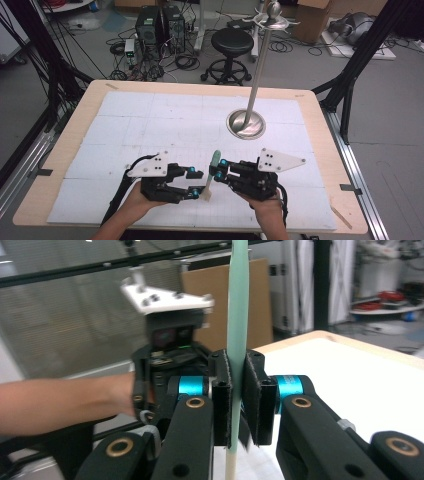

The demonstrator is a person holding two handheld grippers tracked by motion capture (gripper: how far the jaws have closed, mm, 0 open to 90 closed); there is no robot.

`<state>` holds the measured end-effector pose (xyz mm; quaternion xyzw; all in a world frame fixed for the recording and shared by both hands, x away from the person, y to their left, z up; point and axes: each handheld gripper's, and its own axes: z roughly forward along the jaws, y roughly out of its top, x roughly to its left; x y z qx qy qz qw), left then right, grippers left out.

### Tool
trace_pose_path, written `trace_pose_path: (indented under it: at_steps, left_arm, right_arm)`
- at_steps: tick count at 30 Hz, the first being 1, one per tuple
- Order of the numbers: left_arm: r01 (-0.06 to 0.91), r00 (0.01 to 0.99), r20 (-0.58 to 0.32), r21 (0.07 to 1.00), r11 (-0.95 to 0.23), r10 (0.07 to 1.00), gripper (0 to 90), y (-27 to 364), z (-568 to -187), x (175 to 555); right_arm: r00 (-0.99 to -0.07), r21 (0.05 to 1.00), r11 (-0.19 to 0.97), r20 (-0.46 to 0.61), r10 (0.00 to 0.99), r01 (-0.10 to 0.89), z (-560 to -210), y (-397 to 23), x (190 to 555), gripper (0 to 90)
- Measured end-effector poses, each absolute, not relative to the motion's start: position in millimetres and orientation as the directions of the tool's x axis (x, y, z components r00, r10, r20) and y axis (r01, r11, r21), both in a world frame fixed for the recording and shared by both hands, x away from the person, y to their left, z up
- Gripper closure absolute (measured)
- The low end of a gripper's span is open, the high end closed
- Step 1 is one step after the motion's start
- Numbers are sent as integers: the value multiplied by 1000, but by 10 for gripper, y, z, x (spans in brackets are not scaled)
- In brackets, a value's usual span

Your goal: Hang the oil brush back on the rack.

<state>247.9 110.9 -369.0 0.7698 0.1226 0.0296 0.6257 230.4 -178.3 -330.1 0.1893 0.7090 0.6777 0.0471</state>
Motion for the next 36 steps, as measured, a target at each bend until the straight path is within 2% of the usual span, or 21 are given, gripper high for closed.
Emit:
trace_pose_path:
  at_steps: [3, 7, 15, 17, 36]
  left_arm:
    - [162, 946, -115, 977, -138, 302, 429, 1287, -3710, 2530]
    - [160, 909, -110, 983, -93, 402, 362, 1556, -3742, 2586]
    - [170, 826, -103, 983, -71, 554, 247, 1931, -3837, 2662]
    - [176, 809, -95, 981, -86, 580, 183, 1984, -3873, 2675]
    - [199, 803, -120, 977, -73, 583, 196, 2220, -3971, 2669]
  right_arm:
    - [-902, 978, 18, 184, 390, 207, -3213, -1824, 2390, 828]
    - [-876, 978, 15, 181, 447, 210, -3099, -1882, 2530, 827]
    - [-847, 978, -1, 181, 501, 209, -2818, -1928, 2899, 827]
    - [-841, 978, -1, 179, 510, 207, -2764, -1936, 2969, 827]
    - [-771, 975, 4, 174, 612, 223, -2269, -2078, 3542, 827]
